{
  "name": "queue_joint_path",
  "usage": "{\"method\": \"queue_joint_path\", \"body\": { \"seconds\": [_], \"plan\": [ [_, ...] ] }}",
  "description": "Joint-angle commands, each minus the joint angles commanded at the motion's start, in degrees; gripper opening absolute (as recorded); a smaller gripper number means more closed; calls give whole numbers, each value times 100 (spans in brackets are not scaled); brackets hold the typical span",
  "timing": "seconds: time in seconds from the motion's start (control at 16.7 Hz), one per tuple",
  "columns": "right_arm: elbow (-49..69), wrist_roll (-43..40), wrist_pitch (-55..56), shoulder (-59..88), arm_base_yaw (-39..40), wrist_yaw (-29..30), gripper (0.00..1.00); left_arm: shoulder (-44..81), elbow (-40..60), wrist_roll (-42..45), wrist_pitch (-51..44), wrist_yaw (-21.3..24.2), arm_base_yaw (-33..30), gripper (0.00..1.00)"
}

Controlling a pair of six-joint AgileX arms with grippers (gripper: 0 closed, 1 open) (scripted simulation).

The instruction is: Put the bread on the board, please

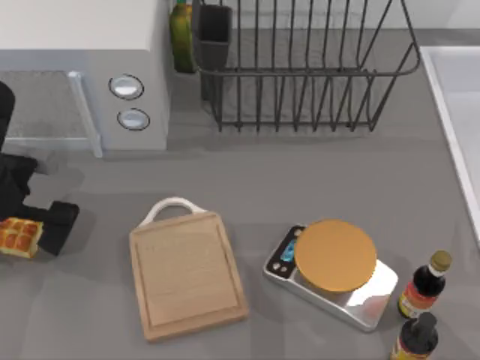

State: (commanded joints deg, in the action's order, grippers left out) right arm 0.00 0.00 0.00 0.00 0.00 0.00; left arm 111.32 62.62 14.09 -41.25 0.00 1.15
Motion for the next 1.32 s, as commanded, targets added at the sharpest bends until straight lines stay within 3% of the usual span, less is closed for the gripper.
{"method": "queue_joint_path", "body": {
  "seconds": [0.18,0.96,1.32],
  "plan": [
    [0,0,0,0,0,0,100,0,0,0,0,0,0,100],
    [0,0,0,0,0,0,100,0,0,0,0,0,0,2],
    [0,0,0,0,0,0,100,0,0,0,0,0,0,0]
  ]
}}
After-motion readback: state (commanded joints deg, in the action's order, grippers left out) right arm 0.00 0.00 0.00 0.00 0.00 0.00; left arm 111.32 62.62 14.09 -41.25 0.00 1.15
